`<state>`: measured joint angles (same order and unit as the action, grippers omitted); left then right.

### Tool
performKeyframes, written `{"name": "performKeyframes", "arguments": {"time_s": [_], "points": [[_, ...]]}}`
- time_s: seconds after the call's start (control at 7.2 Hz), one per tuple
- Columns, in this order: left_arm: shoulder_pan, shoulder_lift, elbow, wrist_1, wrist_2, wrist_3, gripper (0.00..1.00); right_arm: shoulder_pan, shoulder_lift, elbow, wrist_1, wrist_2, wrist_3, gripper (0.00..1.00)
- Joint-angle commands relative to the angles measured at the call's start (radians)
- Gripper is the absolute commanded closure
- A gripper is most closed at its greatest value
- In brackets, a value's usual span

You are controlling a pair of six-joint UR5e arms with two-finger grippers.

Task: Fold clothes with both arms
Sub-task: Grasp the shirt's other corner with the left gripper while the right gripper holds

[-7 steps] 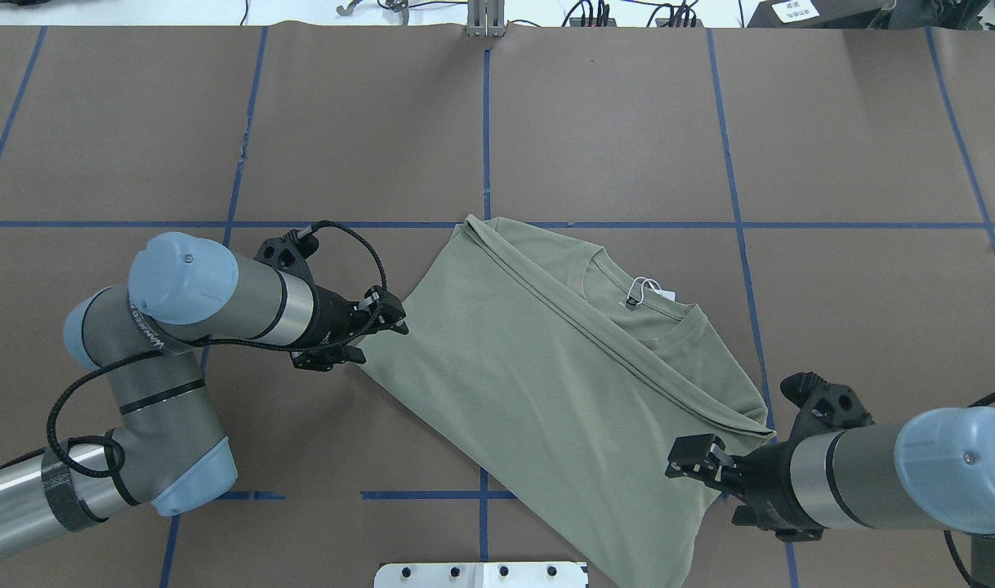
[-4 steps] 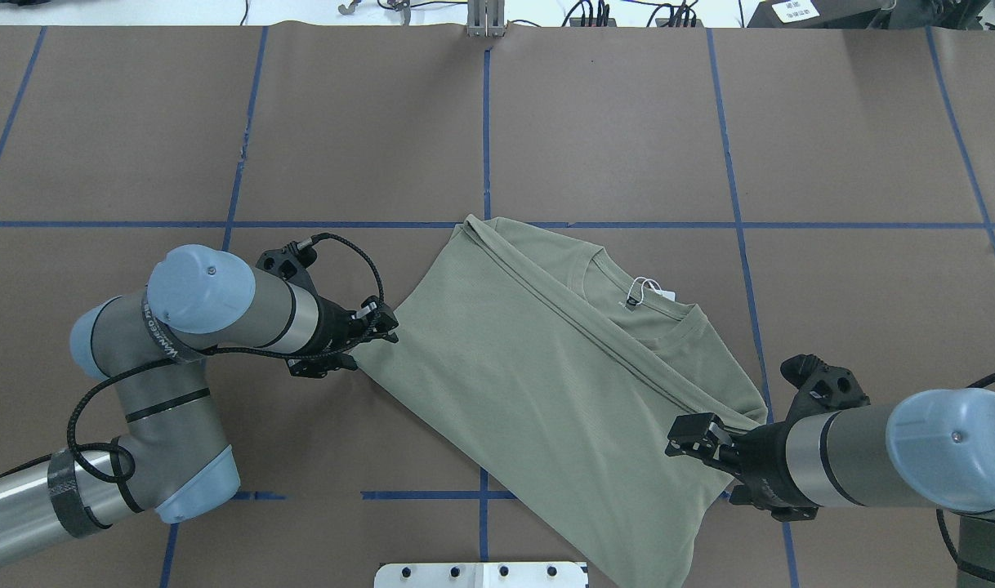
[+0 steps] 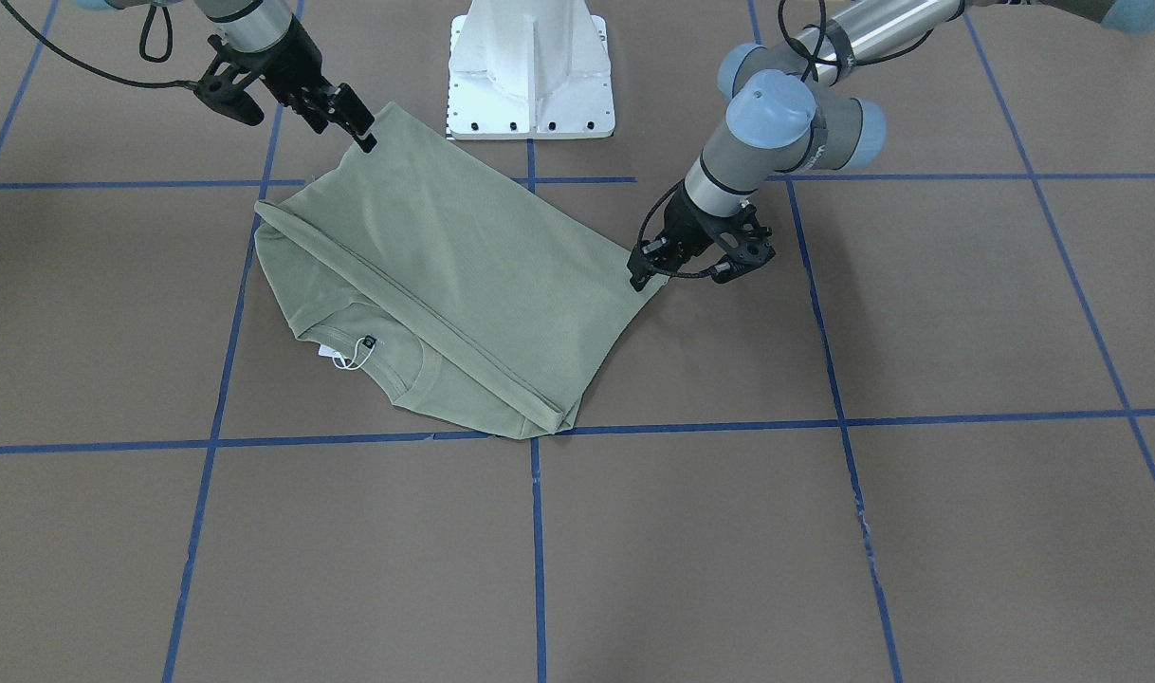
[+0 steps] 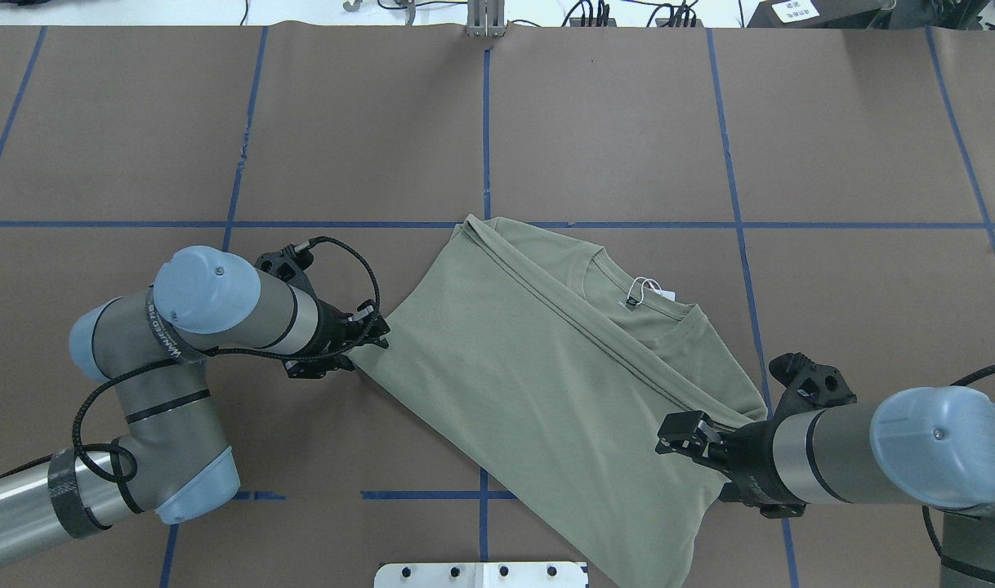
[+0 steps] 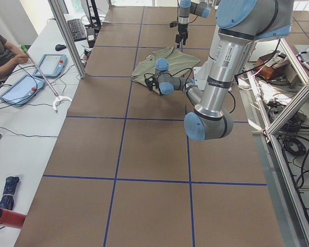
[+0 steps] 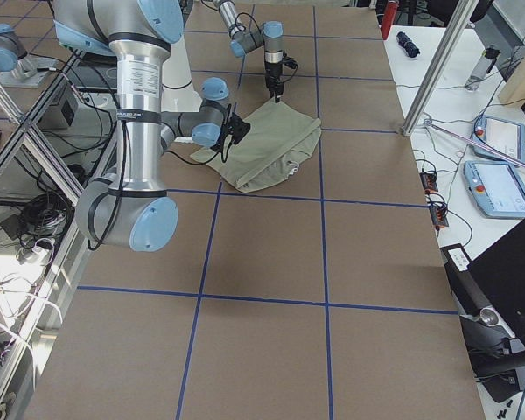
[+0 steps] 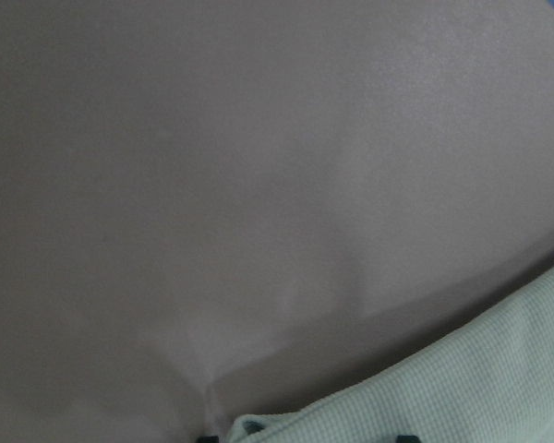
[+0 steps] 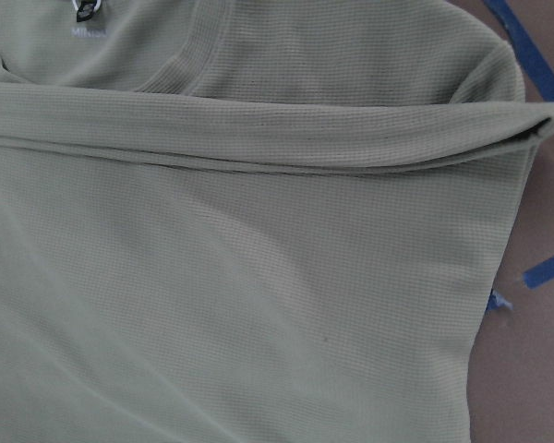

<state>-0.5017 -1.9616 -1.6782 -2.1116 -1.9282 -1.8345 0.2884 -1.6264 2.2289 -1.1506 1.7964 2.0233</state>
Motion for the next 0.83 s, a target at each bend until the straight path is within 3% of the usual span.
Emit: {"name": "performKeyframes", "arguments": {"time_s": [0.0,0.14,0.42,0.56,0.69], "points": [[-0.001,0.013,-0.001,0.001,0.0,0.0,0.95,0.0,0.038,-0.023,0.0,0.0,0.0,0.0],[-0.005,0.012,-0.003,0.002,0.002,0.001,1.0,0.002,0.06,-0.035,0.0,0.001,0.0,0.0],[-0.069,0.006,0.005,0.015,0.034,0.029,1.0,0.008,0.06,-0.035,0.0,0.0,0.0,0.0],[-0.121,-0.014,0.032,0.015,0.044,0.094,1.0,0.014,0.06,-0.035,0.0,0.0,0.0,0.0],[-0.192,-0.11,0.125,0.015,0.093,0.107,1.0,0.024,0.059,-0.035,0.0,0.0,0.0,0.0]]}}
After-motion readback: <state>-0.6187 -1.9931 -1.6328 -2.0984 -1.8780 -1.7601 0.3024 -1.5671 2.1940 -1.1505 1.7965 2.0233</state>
